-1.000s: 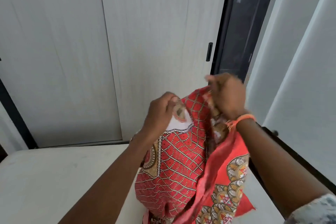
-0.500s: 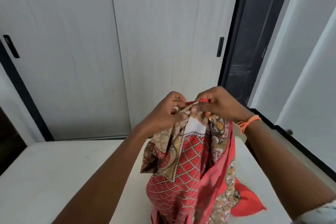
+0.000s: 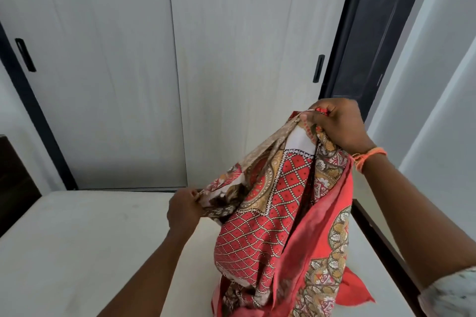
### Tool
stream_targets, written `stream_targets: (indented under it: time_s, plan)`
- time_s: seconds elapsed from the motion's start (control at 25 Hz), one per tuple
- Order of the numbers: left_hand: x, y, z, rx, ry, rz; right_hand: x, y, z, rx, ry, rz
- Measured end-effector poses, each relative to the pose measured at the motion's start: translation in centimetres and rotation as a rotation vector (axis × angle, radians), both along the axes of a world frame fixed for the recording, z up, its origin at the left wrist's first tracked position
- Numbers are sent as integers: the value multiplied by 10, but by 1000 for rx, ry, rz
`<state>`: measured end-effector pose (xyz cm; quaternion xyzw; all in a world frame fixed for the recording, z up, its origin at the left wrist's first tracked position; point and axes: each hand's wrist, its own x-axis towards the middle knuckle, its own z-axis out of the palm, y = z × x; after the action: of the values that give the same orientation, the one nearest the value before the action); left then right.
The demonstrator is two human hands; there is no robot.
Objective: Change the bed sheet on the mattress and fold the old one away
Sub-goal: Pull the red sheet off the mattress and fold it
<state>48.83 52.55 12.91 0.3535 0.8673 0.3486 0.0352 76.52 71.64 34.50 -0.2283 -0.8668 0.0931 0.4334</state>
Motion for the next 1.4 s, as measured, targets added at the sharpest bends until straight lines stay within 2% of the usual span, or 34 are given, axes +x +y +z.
stream_targets:
  time_s: [0.24, 0.32, 0.36, 0.44, 0.48, 0.52, 0.56, 0.64, 0.68, 0.76, 0.84, 0.92, 1.04, 1.12, 1.24, 1.32, 1.4]
  plan:
    - [-47, -36, -33, -397, -160, 60, 12, 26, -7, -42, 0, -198]
    - [-48, -40, -42, -418, -270, 91, 5, 26, -11, -22, -14, -239]
    - [-46, -41, -46, -316, -407, 140, 0, 26, -13, -13, -8, -253]
    - [-30, -47, -53, -147, -921, 189, -6, 26, -15, -13, 17, -261]
    - [-22, -52, -57, -113, -1076, 185, -8, 27, -14, -12, 18, -264]
    - [-16, -55, -62, -67, -1113, 161, -9, 29, -14, -10, 10, -271]
    - [-11, -56, -69, -60, -951, 122, -9, 31, -15, -12, 0, -280]
    - [-4, -61, -82, -27, -362, 15, -11, 33, -16, -24, -14, -293]
    - [3, -64, -84, 3, -162, -57, -15, 33, -18, -32, -12, -302]
    - [20, -66, -95, 101, 138, -286, -24, 33, -21, -58, 6, -334]
    - [40, -65, -102, 100, 390, -485, -30, 33, -21, -95, 30, -366]
    - [54, -67, -106, 64, 589, -594, -33, 36, -20, -136, 46, -392]
    - [55, -68, -107, 23, 606, -651, -35, 39, -20, -195, 51, -421]
    - [51, -68, -110, 10, 513, -629, -36, 42, -22, -223, 55, -425]
    - [49, -68, -103, 94, 312, -459, -35, 48, -26, -273, 45, -445]
    - [46, -65, -94, 144, 319, -387, -34, 54, -29, -315, 40, -456]
    - [41, -59, -90, 112, 388, -351, -32, 59, -29, -362, 55, -453]
